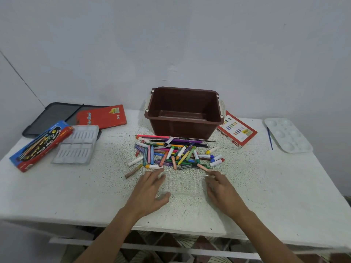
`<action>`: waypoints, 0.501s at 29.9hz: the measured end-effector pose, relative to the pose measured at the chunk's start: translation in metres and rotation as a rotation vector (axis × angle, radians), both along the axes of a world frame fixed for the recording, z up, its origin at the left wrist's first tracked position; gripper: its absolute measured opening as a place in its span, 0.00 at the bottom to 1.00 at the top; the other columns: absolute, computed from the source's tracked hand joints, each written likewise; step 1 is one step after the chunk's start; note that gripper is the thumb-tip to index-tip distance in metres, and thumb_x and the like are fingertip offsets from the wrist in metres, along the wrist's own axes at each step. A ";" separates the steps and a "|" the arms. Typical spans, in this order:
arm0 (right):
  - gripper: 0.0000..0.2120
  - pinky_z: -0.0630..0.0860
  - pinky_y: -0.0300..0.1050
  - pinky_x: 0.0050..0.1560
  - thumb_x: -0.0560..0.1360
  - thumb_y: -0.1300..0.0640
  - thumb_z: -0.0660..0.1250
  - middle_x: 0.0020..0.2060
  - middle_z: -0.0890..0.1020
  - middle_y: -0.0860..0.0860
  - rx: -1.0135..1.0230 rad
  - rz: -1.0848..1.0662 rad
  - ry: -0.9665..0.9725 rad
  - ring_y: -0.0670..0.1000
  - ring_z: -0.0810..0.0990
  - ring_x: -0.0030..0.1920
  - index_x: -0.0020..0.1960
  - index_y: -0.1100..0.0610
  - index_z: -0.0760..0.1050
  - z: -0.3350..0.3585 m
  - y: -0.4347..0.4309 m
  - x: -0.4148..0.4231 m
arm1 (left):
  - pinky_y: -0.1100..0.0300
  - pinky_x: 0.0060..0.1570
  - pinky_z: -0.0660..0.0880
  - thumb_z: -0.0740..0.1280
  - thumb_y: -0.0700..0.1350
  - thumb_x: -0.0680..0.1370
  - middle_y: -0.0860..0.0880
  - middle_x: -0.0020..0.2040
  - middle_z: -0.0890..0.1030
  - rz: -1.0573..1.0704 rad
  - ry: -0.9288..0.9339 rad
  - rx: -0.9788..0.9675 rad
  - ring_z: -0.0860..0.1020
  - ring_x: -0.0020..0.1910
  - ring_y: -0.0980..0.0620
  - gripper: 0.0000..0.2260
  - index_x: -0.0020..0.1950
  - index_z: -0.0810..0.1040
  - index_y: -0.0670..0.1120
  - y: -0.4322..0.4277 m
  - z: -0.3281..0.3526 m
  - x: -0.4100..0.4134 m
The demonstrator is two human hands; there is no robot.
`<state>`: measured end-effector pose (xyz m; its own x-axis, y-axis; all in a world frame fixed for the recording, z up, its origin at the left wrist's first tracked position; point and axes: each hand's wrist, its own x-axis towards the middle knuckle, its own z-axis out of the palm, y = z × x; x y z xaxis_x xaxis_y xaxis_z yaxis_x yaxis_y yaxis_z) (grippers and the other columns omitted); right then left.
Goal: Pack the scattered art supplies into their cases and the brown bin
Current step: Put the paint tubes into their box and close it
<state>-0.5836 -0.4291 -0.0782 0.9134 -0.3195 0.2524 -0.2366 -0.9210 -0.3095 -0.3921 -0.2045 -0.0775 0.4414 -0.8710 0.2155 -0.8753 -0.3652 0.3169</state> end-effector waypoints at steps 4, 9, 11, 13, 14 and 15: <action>0.08 0.80 0.48 0.44 0.74 0.62 0.70 0.57 0.77 0.57 -0.051 -0.006 -0.011 0.55 0.78 0.47 0.52 0.62 0.80 0.003 0.002 0.000 | 0.50 0.60 0.71 0.61 0.63 0.74 0.50 0.67 0.73 0.014 -0.037 0.028 0.68 0.64 0.51 0.27 0.65 0.77 0.46 -0.002 0.000 0.002; 0.07 0.80 0.47 0.42 0.73 0.61 0.72 0.57 0.78 0.56 -0.082 0.000 0.007 0.54 0.78 0.46 0.50 0.61 0.81 0.005 0.002 0.000 | 0.51 0.65 0.65 0.62 0.59 0.74 0.49 0.71 0.67 -0.010 -0.007 -0.018 0.65 0.68 0.50 0.22 0.63 0.73 0.48 -0.003 -0.002 -0.002; 0.07 0.80 0.48 0.42 0.73 0.62 0.72 0.57 0.78 0.55 -0.074 0.000 0.011 0.54 0.77 0.45 0.50 0.61 0.81 0.005 0.002 0.000 | 0.50 0.67 0.64 0.61 0.55 0.74 0.49 0.71 0.66 -0.058 -0.005 -0.026 0.63 0.69 0.51 0.21 0.65 0.70 0.49 -0.007 0.000 -0.007; 0.05 0.79 0.49 0.42 0.73 0.61 0.70 0.57 0.79 0.55 -0.081 0.005 0.026 0.54 0.77 0.45 0.49 0.60 0.81 0.005 0.001 0.001 | 0.49 0.68 0.62 0.60 0.53 0.75 0.49 0.72 0.66 -0.108 -0.023 -0.008 0.63 0.70 0.51 0.22 0.68 0.69 0.50 -0.011 0.001 -0.010; 0.04 0.79 0.49 0.42 0.74 0.60 0.69 0.57 0.79 0.54 -0.079 0.006 0.035 0.53 0.77 0.45 0.48 0.60 0.81 0.005 0.000 0.002 | 0.49 0.69 0.61 0.60 0.53 0.75 0.50 0.72 0.66 -0.127 -0.032 0.002 0.63 0.70 0.51 0.22 0.69 0.68 0.50 -0.013 0.000 -0.010; 0.05 0.79 0.49 0.42 0.76 0.59 0.67 0.57 0.79 0.54 -0.067 0.007 0.043 0.53 0.77 0.44 0.48 0.59 0.80 0.005 -0.002 0.003 | 0.50 0.69 0.61 0.59 0.54 0.76 0.50 0.72 0.66 -0.141 -0.037 0.008 0.63 0.70 0.50 0.22 0.70 0.69 0.51 -0.014 -0.002 -0.010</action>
